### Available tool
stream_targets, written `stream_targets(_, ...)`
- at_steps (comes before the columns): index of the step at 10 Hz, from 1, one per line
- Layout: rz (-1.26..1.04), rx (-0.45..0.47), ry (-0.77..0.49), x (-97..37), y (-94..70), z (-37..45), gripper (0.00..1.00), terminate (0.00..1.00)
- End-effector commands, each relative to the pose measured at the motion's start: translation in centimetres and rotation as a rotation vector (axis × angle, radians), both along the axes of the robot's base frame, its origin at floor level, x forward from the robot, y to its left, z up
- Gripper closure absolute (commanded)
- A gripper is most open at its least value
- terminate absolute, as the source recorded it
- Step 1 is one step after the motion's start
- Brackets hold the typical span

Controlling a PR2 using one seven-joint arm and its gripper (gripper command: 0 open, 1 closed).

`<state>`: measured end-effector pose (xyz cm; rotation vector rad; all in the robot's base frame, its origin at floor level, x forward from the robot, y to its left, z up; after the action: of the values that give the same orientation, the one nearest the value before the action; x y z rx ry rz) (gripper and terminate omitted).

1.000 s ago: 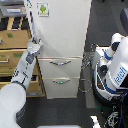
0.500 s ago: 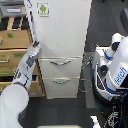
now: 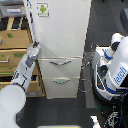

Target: Opening the fridge

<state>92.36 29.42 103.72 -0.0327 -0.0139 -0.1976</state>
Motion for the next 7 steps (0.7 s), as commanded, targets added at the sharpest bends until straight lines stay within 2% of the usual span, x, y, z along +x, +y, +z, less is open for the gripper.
stream_targets(1,-0.566,-0.025,-0.245,-32.4,-7.2,17.1,1.0,0.0)
stream_targets(3,-0.724,-0.041,-0.34,-53.2,-11.7,22.7,1.0,0.0)
stream_targets(4,-0.74,-0.03,-0.362,-56.7,-12.2,23.9,1.0,0.0)
stream_targets(5,-0.797,-0.067,-0.48,-71.9,-14.7,29.8,1.0,0.0)
stream_targets(6,-0.835,-0.09,-0.549,-80.2,-16.6,32.3,1.0,0.0)
stream_targets(7,-0.911,-0.16,-0.569,-90.2,-19.2,34.1,1.0,0.0)
